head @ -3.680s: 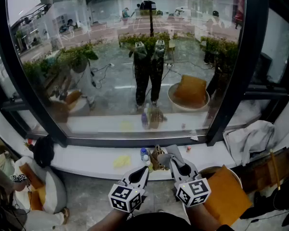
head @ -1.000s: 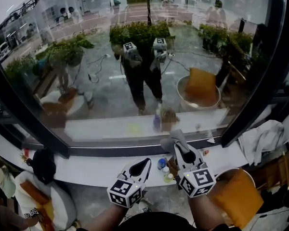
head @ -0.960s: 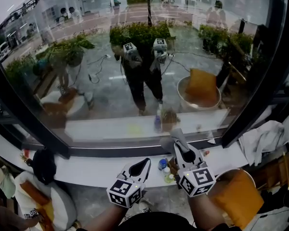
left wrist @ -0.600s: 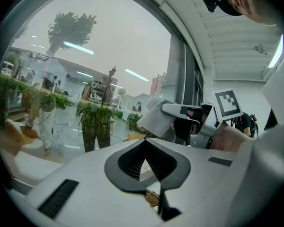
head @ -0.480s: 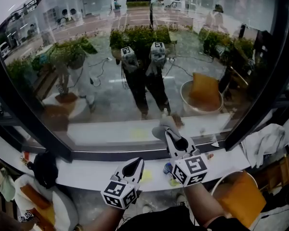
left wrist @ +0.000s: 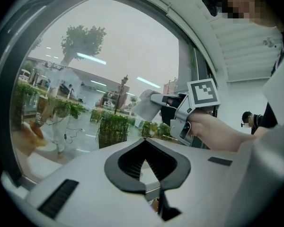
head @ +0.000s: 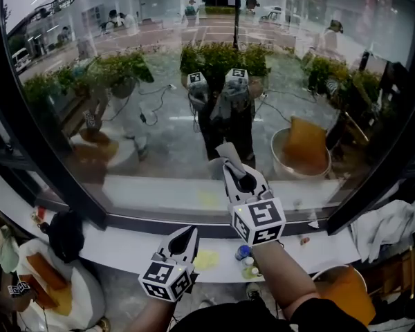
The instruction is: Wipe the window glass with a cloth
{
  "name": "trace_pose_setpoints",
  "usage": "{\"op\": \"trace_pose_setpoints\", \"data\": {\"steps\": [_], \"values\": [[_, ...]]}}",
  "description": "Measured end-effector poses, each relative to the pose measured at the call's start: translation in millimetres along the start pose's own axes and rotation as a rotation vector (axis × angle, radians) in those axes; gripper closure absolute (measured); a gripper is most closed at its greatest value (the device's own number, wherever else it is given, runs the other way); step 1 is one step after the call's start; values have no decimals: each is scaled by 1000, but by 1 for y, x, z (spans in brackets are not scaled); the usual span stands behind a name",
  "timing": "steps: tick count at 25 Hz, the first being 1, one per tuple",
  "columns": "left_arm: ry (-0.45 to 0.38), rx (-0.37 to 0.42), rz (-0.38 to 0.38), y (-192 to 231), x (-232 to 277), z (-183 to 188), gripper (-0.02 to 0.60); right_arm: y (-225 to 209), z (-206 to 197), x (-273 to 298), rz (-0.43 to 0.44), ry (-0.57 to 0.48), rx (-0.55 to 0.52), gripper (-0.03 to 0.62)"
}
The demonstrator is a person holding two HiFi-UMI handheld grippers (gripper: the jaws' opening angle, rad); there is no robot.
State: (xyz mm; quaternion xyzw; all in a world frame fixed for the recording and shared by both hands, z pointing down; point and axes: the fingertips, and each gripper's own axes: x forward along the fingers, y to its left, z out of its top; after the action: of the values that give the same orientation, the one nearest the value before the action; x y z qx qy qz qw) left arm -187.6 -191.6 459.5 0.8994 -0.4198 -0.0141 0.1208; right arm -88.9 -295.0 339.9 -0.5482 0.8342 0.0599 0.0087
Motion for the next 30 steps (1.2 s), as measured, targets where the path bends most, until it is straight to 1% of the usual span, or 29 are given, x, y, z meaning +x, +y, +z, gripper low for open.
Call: {"op": "trace_pose_setpoints", "data": {"steps": [3,7,11,15,19,24,30], "values": [[-12,-9,32,7,2,2,574,-6,2,21,-5,-1,-5,551],[-9,-21,65,13,11,6,574,-22,2,52,-9,15,-1,551],[-13,-16,97,12,19,13,574,-32,8,75,17,25,-7,551],[-18,-5,116,2,26,17,574,-40,15,86,27,31,-50,551],[-24,0,124,-8,30,24,574,-51,17,94,10,53,-77,551],[-19,1,125,4,25,20,574,-50,5,108,-32,74,-97,552],[-8,2,124,4,26,21,574,-59,3,114,-85,87,-132,553]]}}
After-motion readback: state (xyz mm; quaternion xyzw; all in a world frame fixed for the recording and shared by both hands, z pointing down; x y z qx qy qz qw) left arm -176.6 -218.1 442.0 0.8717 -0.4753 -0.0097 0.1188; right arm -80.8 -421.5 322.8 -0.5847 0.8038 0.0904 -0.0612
